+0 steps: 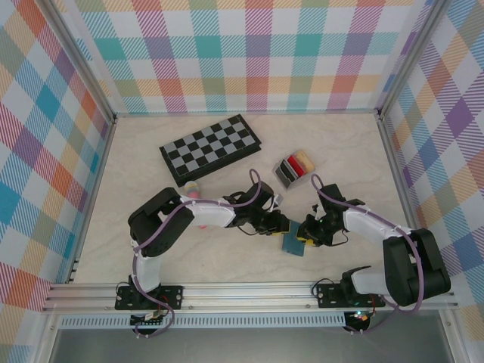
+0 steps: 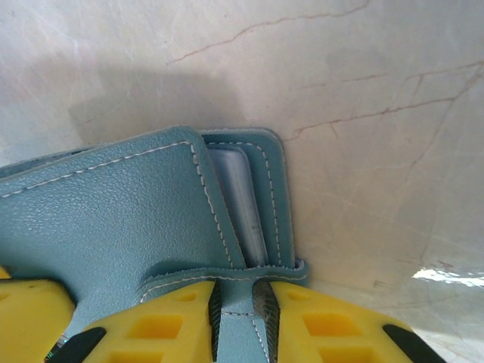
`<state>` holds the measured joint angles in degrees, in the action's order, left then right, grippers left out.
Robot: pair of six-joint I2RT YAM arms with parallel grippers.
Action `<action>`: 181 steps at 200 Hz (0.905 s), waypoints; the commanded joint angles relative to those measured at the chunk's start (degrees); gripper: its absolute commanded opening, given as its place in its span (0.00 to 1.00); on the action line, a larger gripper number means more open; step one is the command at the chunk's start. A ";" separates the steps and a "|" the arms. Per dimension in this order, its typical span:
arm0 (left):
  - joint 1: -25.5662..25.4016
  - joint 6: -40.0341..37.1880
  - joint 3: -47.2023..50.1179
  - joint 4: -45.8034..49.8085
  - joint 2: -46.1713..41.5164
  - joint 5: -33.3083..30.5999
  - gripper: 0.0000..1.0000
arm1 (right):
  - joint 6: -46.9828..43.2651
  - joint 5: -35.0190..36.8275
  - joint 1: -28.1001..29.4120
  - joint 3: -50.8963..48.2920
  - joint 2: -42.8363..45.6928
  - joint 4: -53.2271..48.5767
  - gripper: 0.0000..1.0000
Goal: Put the credit cards into the card holder
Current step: Pick up the card holder at the bottom-center of the table, then open the button on the card holder.
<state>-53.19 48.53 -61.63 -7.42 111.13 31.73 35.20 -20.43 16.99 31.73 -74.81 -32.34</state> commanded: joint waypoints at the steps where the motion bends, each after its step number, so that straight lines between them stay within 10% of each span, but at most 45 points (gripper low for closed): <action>1: -0.86 -0.38 0.63 -3.21 -3.11 1.31 0.20 | 0.66 5.35 0.36 -0.63 -0.79 1.22 0.26; 55: -0.93 -0.07 1.24 -3.89 -3.38 0.67 0.00 | -0.36 6.84 0.99 0.77 5.08 -0.45 0.32; 181: -0.91 0.75 1.42 -4.88 -3.82 0.71 0.00 | -1.36 10.06 8.60 3.93 2.13 0.67 0.50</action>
<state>-53.19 48.69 -60.51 -10.63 110.32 31.59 34.11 -13.19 23.79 33.67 -70.89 -30.92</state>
